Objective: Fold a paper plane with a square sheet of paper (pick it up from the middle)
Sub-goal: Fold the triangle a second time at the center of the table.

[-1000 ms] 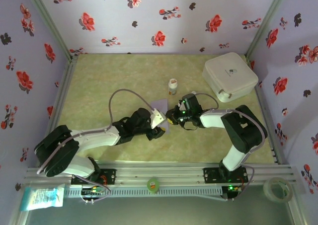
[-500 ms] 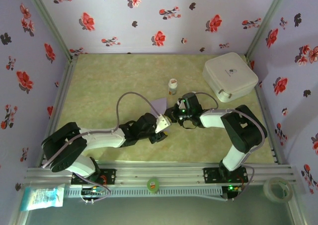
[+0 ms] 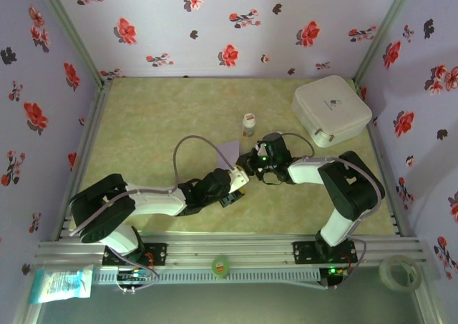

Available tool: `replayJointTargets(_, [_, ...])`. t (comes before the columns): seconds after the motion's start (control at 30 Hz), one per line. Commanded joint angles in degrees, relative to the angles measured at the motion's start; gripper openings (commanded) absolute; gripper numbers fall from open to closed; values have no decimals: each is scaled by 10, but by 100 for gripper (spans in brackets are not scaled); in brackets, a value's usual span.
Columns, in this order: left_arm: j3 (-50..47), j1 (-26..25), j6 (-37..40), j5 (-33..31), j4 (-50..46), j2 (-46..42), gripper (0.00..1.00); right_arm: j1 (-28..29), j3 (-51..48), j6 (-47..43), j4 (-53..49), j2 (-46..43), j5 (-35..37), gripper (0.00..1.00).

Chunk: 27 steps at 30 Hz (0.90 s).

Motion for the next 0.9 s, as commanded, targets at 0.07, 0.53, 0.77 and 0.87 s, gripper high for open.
replayJointTargets(0.07, [5, -22, 18, -73, 32, 20, 55, 2, 1, 10, 9, -1, 9, 10])
replayJointTargets(0.53, [22, -46, 44, -167, 70, 64, 52, 2, 0, 6, -3, -3, 14, 10])
replayJointTargets(0.77, [18, -51, 46, -175, 88, 64, 47, 2, 0, 5, -4, -4, 16, 11])
replayJointTargets(0.87, [12, -53, 45, -175, 90, 56, 44, 2, -3, 6, -5, -4, 20, 11])
